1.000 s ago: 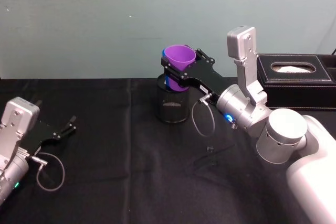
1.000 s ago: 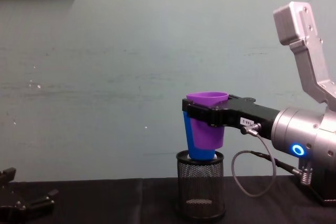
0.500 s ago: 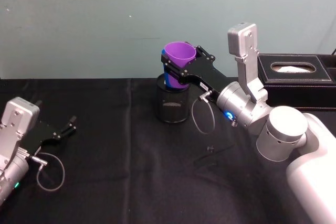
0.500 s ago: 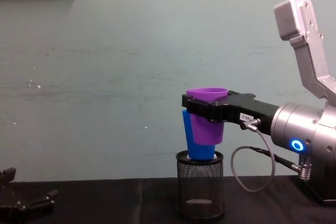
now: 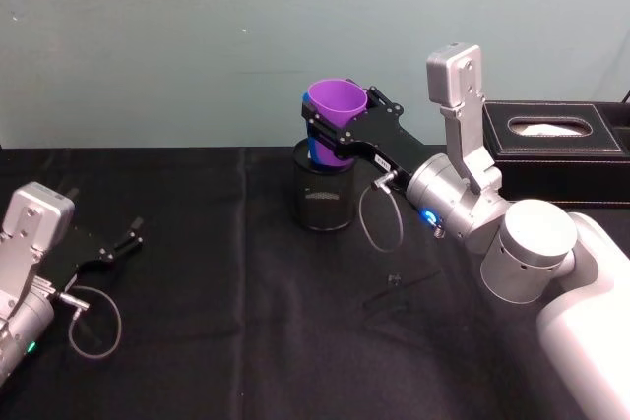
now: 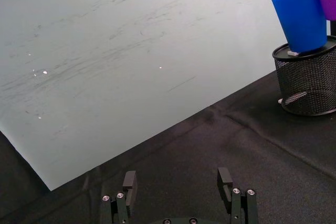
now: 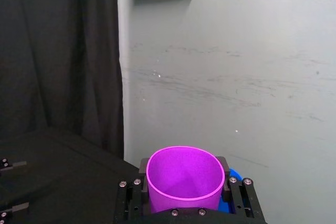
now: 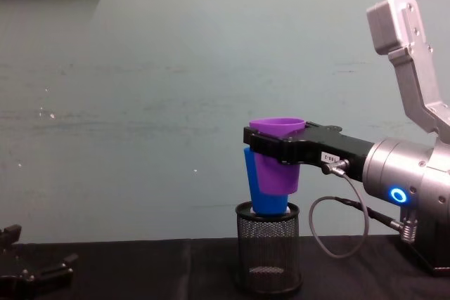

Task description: Pick up one cup with a gripper and tap it against the other cup.

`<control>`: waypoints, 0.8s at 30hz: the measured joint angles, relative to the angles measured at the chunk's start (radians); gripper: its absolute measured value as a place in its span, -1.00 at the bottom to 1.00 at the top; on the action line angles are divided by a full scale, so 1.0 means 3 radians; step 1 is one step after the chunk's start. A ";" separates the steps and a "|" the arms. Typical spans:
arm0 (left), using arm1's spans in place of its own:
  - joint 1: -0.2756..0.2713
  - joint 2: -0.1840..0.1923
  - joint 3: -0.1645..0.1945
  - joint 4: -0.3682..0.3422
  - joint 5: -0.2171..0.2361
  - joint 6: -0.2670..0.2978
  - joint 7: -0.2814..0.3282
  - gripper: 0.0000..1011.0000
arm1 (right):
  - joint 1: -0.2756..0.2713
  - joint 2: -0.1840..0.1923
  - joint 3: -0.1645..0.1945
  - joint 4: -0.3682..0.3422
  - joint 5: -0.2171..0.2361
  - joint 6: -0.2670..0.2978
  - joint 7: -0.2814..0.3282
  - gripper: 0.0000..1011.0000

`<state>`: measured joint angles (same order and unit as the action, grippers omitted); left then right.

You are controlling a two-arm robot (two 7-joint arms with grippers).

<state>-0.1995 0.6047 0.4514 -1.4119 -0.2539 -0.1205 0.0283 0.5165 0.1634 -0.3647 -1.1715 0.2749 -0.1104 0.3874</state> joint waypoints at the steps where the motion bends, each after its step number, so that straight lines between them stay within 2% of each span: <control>1: 0.0000 0.0000 0.0000 0.0000 0.0000 0.0000 0.0000 0.98 | 0.0000 0.0000 0.0000 0.0000 0.0000 0.0000 0.0000 0.47; 24: 0.0000 0.0000 0.0000 0.0000 0.0000 0.0000 0.0000 0.98 | -0.0002 0.0002 -0.0002 -0.0001 0.0000 0.0000 0.0002 0.47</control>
<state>-0.1995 0.6047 0.4514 -1.4120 -0.2539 -0.1206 0.0283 0.5158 0.1639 -0.3654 -1.1718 0.2749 -0.1104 0.3880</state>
